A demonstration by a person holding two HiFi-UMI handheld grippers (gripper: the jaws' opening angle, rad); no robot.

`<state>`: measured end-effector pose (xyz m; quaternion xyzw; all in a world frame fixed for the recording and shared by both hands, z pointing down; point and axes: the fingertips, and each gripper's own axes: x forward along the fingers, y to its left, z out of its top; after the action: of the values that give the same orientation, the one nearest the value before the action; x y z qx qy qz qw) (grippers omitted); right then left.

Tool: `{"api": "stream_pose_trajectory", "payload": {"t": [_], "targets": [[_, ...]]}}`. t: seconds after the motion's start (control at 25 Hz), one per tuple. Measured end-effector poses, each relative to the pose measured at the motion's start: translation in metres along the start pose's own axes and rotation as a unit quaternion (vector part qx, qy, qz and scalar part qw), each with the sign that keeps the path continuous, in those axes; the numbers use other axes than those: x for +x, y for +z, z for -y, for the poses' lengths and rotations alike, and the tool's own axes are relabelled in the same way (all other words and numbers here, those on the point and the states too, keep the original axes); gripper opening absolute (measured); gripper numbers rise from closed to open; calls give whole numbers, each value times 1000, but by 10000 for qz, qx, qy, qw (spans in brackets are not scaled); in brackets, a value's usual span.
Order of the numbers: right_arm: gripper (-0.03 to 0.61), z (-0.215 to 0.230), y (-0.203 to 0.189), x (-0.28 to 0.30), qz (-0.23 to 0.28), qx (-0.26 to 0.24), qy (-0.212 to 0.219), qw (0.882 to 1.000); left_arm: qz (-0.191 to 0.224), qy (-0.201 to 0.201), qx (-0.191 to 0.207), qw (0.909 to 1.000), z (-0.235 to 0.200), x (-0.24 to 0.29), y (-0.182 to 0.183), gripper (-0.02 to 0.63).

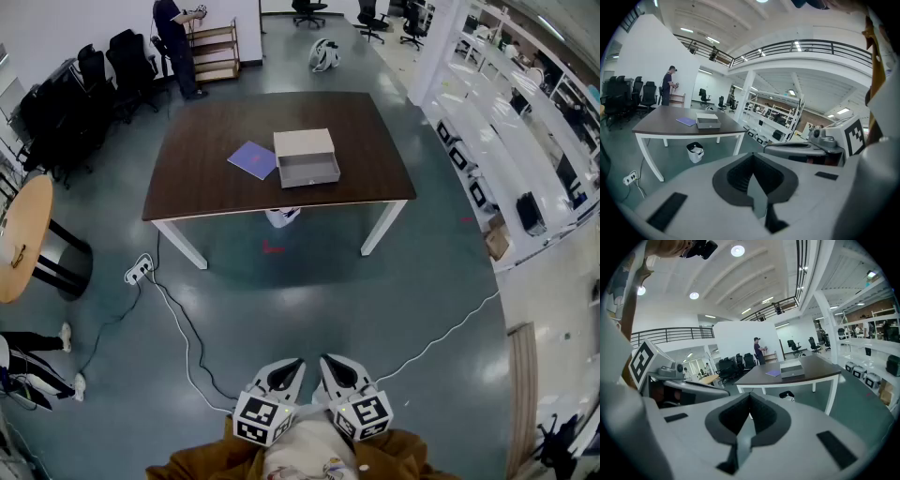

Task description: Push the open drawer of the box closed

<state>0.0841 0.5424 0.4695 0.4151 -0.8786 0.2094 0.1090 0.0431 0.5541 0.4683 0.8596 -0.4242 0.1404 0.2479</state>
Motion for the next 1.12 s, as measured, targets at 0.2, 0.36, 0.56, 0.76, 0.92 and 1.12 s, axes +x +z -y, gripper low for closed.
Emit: {"api": "stream_pose_trajectory", "payload": {"t": [0.2,0.36,0.56,0.76,0.92,1.12], "targets": [[5,5,-4,-3,-17,-71,18,10000,7,-8,-10,10000,4,3,-2,6],[5,3,-7,-3,24,-49,30,10000,16,-9,-26,10000,3,2,-2,6],[5,-3,-6,2,10,65,155,9999,13,-33,-40,10000,1,0,-3,6],[5,-1,-7,5,-29,135,150,9998,6,-10,-63,10000,-3,0,-3,5],[5,-12,1,15,-96,200,118,9997,-57,45,-154,9999,-17,-10,-2,5],[5,-22,7,40,57,140,17,9999,-13,76,-103,9999,-46,-23,1,6]]}}
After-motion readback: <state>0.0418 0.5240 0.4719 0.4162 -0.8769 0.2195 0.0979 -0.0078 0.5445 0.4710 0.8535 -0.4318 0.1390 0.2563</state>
